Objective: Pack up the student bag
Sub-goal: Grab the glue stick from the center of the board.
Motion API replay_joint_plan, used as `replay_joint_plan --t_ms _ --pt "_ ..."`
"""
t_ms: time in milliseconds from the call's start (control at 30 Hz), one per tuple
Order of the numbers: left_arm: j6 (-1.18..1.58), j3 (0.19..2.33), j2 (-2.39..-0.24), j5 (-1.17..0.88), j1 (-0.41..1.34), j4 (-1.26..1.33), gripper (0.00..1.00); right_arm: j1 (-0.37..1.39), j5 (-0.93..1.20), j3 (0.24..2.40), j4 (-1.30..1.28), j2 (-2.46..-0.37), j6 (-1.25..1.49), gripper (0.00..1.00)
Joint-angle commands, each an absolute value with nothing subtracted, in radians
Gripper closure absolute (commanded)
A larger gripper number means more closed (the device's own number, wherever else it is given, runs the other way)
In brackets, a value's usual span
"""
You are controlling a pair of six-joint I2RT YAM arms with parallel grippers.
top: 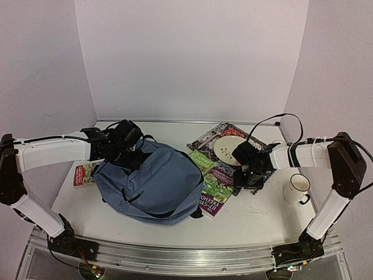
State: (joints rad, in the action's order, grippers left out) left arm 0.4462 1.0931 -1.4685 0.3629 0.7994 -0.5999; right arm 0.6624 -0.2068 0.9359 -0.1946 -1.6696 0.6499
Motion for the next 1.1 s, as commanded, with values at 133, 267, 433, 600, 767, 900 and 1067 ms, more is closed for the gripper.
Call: replay_joint_plan --t_ms 133,267,433,600,767,900,1067 --pt "0.443 1.13 -1.429 0.394 0.797 -0.574 1.0 0.665 -0.226 0.905 -0.215 -1.643 0.716 0.47" --pt "0.435 1.137 -1.433 0.39 0.797 -0.574 1.0 0.664 -0.212 0.909 -0.188 -1.675 0.727 0.5" --pt "0.428 1.139 -1.439 0.39 0.796 -0.576 1.0 0.664 -0.182 0.893 -0.163 -1.692 0.74 0.5" --pt "0.429 1.136 -1.447 0.385 0.796 -0.574 1.0 0.664 -0.167 0.848 -0.161 -1.697 0.755 0.54" --pt "0.426 1.137 -1.448 0.39 0.796 -0.576 1.0 0.665 -0.167 0.784 -0.161 -1.67 0.762 0.58" --pt "0.42 1.146 -1.451 0.389 0.796 -0.575 1.0 0.664 -0.156 0.757 -0.16 -1.666 0.758 0.61" --pt "0.419 1.146 -1.447 0.392 0.796 -0.577 1.0 0.664 -0.144 0.734 -0.157 -1.662 0.757 0.63"
